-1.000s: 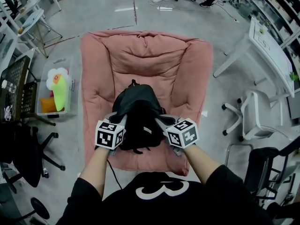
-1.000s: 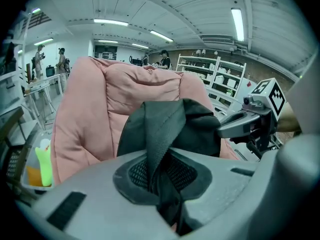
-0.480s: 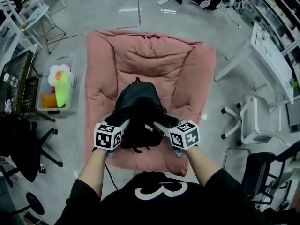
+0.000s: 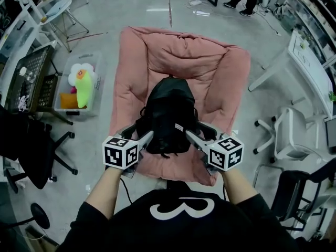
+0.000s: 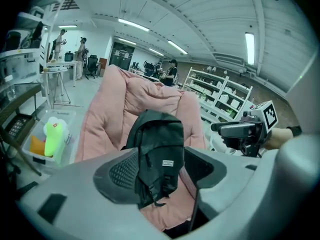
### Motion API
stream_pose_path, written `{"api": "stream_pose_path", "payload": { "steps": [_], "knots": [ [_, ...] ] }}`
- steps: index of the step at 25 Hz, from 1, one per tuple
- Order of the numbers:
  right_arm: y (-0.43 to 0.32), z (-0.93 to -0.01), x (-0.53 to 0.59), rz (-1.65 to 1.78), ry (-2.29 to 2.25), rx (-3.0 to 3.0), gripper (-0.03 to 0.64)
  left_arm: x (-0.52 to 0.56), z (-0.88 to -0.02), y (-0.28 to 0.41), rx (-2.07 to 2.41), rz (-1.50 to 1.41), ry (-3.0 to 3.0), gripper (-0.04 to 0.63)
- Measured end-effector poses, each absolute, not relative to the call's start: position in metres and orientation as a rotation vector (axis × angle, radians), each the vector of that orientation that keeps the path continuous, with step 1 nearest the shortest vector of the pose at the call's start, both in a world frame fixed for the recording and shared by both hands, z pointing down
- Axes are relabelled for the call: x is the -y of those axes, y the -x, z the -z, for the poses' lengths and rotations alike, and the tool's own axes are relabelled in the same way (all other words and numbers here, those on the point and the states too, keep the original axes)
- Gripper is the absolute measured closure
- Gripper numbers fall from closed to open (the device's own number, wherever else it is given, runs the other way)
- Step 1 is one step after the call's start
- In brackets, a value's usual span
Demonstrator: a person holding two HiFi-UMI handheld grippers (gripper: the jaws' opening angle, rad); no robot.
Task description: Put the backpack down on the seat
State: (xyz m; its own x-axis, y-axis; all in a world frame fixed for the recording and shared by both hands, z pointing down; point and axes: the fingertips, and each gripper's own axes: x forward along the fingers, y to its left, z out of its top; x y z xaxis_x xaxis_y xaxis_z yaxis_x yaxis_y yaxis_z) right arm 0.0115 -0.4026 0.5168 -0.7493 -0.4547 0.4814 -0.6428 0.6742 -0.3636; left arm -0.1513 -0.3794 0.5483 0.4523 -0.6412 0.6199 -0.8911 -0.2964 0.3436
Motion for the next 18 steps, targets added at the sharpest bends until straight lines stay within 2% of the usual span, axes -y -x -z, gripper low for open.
{"api": "stream_pose_path", "payload": {
  "steps": [4,6,10,12,18],
  "knots": [
    [-0.001,-0.468,0.365,-0.759,-0.827,2.644,0.394,0.347,-0.496,0.139,1.225,-0.361,-2.116,0.325],
    [0.001,-0.446,0.345,-0.758,-0.826,2.69,0.442,0.329,-0.471,0.129,1.159,-0.308,-2.169,0.347],
    [0.011,-0.407,0.304,-0.672,-0.803,2.775,0.577,0.291,-0.423,0.122,1.124,-0.221,-2.238,0.497],
    [0.019,-0.389,0.283,-0.619,-0.771,2.812,0.604,0.271,-0.404,0.122,1.134,-0.189,-2.249,0.574],
    [0.034,-0.351,0.225,-0.592,-0.714,2.902,0.612,0.216,-0.358,0.114,1.126,-0.1,-2.369,0.589]
  ]
}}
